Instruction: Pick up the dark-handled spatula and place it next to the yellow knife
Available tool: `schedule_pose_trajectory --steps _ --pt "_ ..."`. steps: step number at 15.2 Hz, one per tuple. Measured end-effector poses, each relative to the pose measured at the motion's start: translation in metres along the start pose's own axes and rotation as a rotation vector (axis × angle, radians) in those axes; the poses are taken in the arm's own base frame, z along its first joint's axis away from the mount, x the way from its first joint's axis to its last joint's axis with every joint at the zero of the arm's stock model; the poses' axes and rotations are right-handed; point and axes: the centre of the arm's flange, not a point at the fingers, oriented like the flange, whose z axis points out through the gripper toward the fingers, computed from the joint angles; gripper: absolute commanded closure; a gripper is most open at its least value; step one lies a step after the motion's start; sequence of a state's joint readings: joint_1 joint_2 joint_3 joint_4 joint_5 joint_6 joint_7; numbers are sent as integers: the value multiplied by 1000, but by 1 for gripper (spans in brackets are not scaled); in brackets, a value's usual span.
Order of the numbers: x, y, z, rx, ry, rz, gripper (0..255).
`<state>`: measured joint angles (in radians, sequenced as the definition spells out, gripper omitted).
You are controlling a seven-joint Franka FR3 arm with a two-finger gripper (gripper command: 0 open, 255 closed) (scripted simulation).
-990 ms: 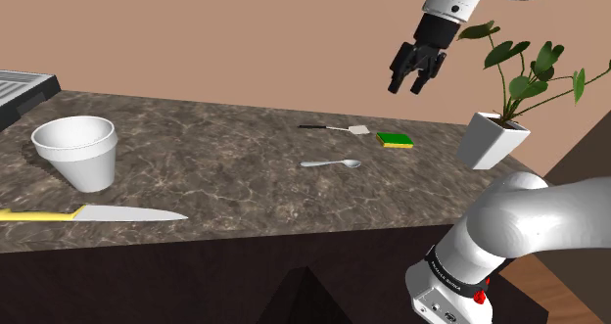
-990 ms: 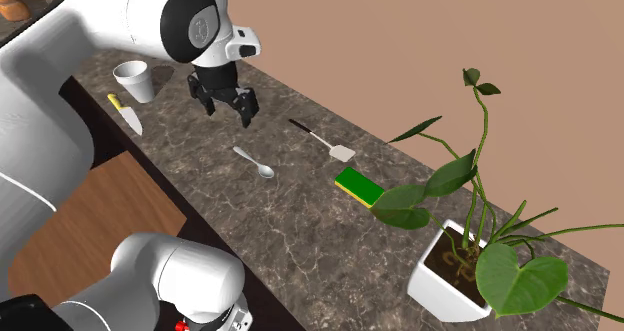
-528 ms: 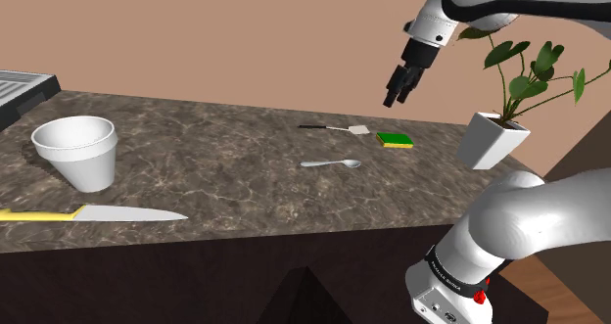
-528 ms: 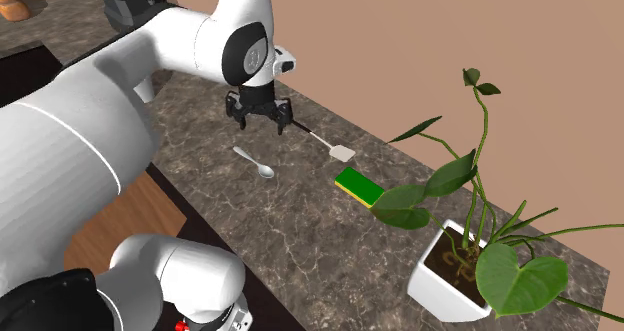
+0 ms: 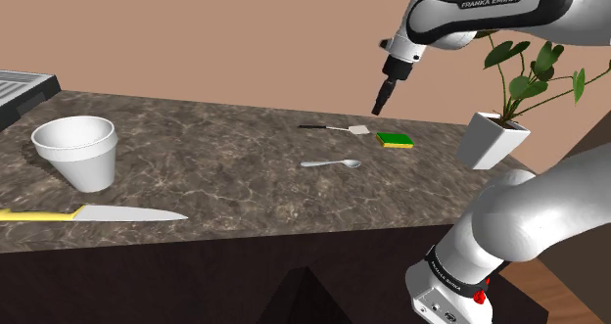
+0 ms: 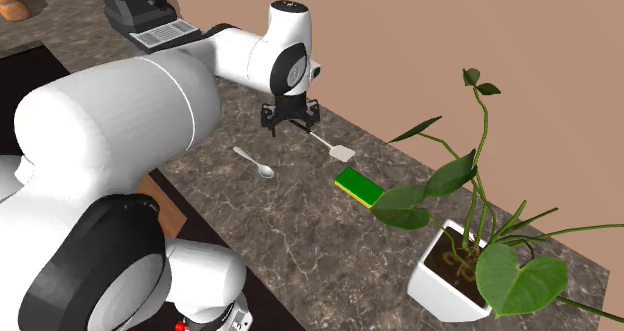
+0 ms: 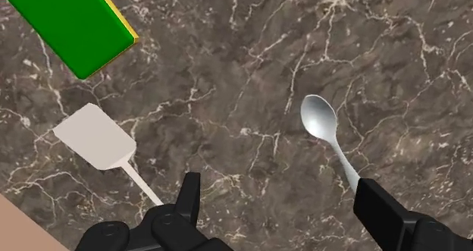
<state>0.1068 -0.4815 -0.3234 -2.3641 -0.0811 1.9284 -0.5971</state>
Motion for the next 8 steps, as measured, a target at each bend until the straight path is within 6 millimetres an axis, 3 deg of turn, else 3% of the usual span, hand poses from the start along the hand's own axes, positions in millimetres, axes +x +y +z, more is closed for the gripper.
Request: schedule_pose_trajectory --steps 8 --pt "56 66 62 0 -4 -314 0"
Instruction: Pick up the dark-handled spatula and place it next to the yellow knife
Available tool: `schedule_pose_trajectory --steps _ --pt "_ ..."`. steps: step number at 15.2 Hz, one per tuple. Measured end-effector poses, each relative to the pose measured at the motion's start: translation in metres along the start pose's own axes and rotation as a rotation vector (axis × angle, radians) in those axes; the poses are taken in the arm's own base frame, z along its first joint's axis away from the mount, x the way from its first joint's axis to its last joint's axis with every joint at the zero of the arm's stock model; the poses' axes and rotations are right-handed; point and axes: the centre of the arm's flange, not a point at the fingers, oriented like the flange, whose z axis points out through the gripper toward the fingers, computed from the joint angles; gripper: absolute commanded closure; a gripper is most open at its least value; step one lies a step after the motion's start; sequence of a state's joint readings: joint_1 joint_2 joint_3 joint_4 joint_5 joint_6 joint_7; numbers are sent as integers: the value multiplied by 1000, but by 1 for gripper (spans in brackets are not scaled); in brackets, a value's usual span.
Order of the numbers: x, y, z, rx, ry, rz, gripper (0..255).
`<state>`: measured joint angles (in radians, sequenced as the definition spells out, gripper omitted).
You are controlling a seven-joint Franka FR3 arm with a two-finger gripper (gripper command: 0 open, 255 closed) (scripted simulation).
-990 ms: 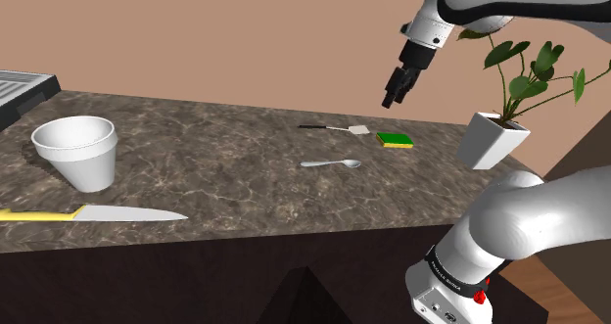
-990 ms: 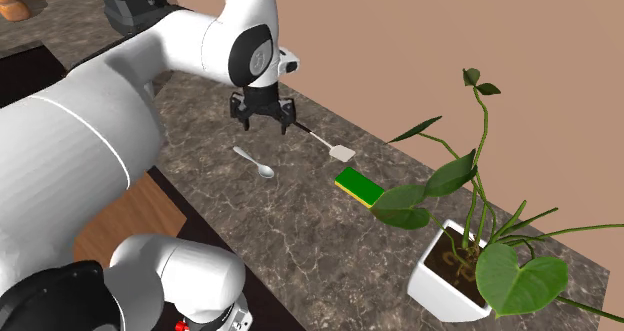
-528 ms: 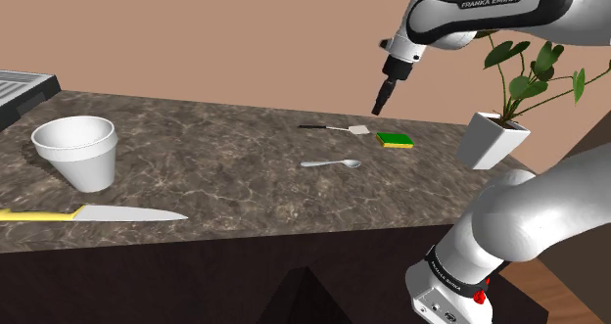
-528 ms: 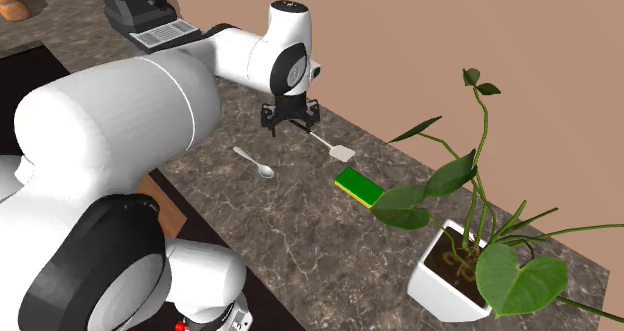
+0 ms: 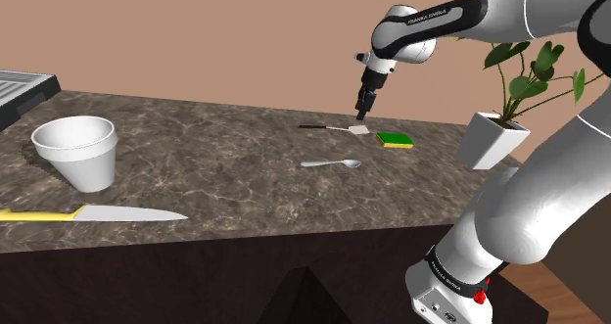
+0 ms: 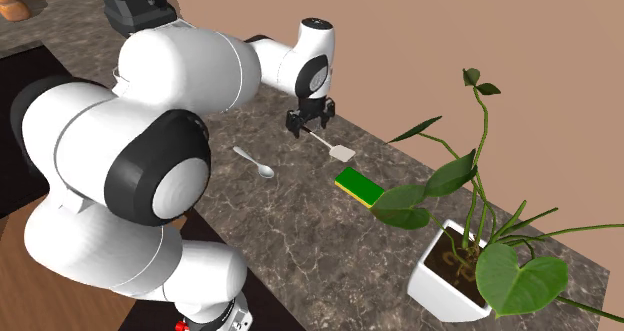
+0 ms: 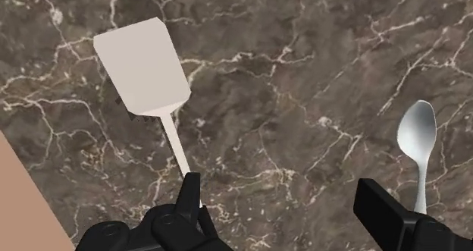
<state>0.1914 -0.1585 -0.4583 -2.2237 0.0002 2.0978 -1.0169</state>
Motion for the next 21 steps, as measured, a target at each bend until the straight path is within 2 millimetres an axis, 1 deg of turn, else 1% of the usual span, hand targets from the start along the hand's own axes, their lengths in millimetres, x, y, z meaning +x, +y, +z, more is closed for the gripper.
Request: schedule_pose_trajectory --steps 2,4,6,7,8,10,15,17,21 --pt "11 19 12 -1 -2 -78 0" --pt "22 34 29 -1 -3 -157 0" --pt "39 51 43 -1 -5 -236 0" --pt "48 59 52 -1 -5 -275 0" --pt "52 62 60 0 -6 -297 0" --pt "54 66 71 0 -6 -314 0" --pt "54 65 95 0 -6 -319 0" --pt "54 65 99 0 -6 -320 0" --pt "55 65 100 -1 -6 -320 0"
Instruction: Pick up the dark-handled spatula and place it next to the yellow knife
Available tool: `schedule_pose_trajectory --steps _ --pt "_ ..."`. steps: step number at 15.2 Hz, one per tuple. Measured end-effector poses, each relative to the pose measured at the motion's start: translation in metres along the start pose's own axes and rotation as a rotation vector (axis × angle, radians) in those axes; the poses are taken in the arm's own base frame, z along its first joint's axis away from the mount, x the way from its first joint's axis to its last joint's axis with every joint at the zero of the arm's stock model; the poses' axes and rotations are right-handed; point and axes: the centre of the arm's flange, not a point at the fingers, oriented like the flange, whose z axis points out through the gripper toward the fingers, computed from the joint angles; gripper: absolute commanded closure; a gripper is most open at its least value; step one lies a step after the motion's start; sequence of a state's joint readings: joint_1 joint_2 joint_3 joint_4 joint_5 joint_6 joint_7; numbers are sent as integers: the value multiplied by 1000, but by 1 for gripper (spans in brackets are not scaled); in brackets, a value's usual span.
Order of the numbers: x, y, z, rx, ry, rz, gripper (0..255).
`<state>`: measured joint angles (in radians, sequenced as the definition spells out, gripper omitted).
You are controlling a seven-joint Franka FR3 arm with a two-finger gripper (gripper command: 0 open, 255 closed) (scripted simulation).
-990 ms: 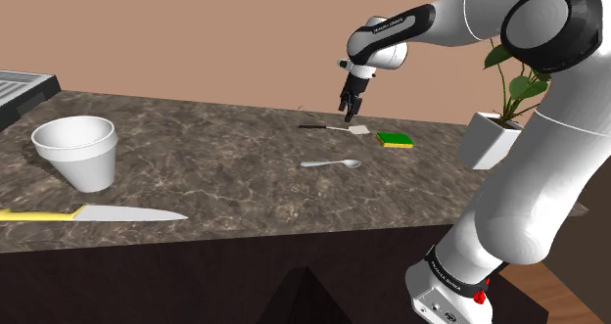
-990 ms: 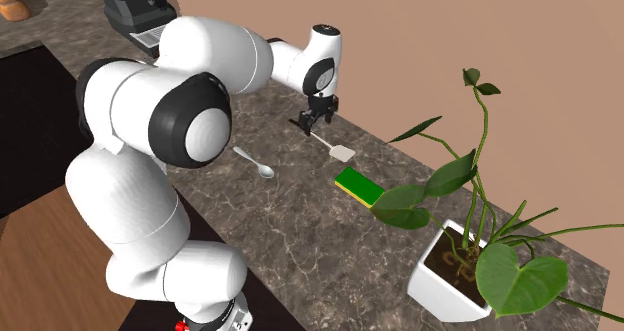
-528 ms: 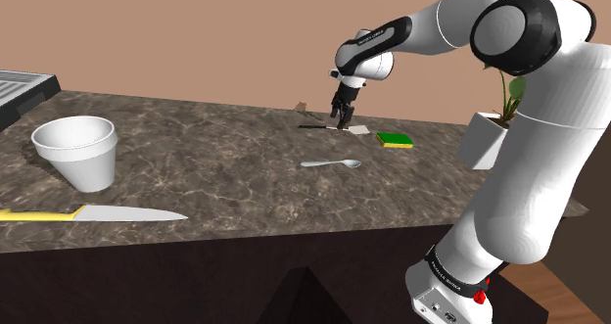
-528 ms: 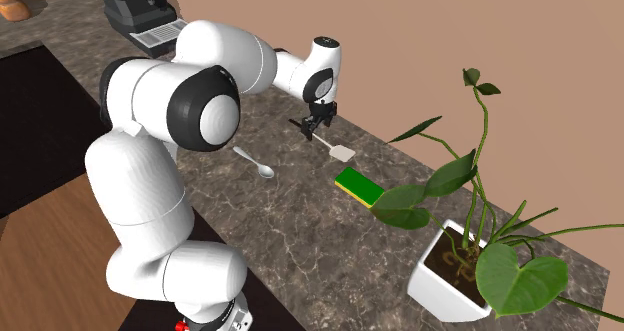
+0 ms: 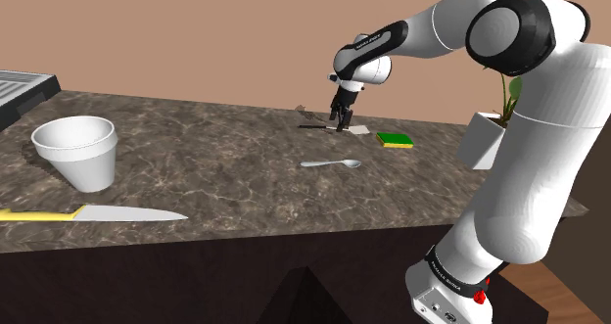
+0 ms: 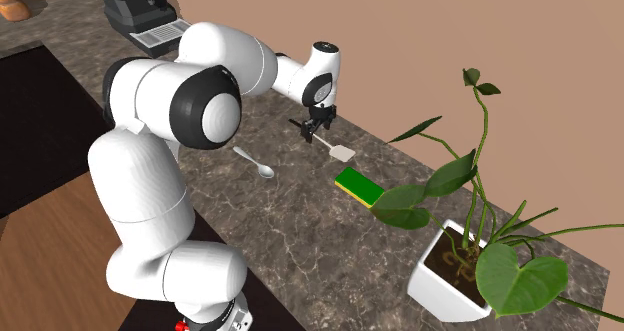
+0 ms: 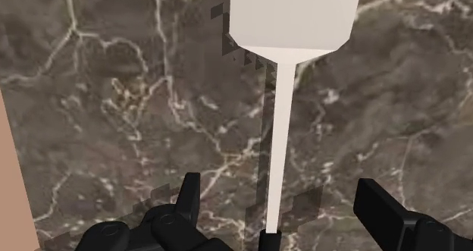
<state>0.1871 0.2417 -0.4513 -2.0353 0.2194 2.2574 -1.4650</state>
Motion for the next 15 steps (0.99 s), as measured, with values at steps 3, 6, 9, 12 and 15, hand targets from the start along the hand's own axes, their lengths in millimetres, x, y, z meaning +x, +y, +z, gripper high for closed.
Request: schedule_pose_trajectory --steps 3,6,9,12,15 --pt "0 0 0 0 0 0 255" --pt "0 0 0 0 0 0 255" --pt "0 0 0 0 0 0 255" --pt "0 0 0 0 0 0 255" --pt "1 0 -11 0 0 0 255"
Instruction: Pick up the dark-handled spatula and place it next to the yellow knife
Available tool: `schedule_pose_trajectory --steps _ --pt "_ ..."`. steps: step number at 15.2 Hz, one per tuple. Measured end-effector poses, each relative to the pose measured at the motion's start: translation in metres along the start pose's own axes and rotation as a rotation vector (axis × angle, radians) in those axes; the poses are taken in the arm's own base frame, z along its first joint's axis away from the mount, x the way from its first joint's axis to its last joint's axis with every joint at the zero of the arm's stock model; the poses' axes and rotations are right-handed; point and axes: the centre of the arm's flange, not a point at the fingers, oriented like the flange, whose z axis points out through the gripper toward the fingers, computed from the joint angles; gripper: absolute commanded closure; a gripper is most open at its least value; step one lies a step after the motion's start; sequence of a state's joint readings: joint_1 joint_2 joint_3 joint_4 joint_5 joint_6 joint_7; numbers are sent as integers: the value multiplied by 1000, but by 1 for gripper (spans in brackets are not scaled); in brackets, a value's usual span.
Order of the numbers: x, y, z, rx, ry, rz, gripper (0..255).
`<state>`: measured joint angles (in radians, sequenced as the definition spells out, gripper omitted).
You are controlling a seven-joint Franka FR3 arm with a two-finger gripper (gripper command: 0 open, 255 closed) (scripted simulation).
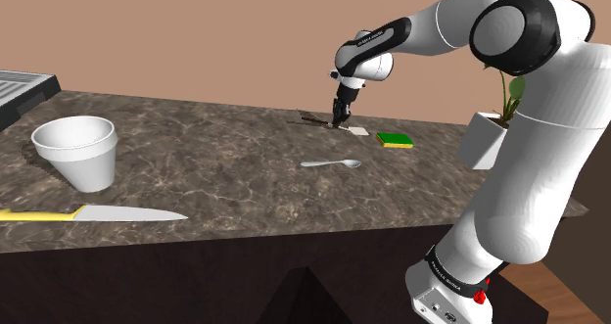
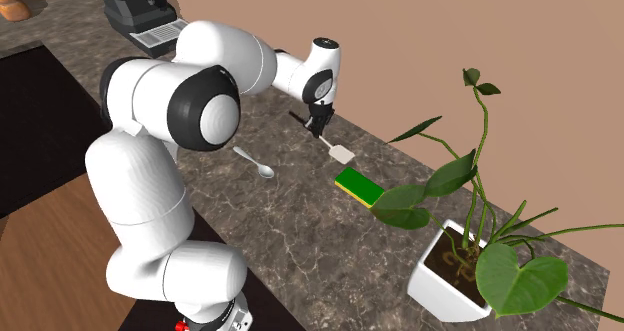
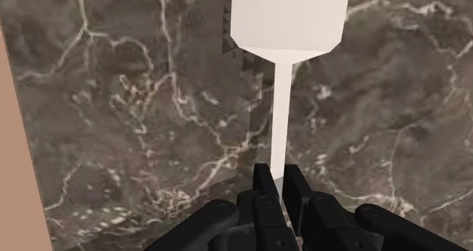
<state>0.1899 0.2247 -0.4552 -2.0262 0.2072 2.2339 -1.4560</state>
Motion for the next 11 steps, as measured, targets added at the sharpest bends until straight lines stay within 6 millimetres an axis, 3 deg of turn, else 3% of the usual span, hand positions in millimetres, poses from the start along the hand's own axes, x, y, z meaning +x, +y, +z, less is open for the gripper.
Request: schedule_pose_trajectory --steps 11 --pt "5 0 -57 0 0 0 255"
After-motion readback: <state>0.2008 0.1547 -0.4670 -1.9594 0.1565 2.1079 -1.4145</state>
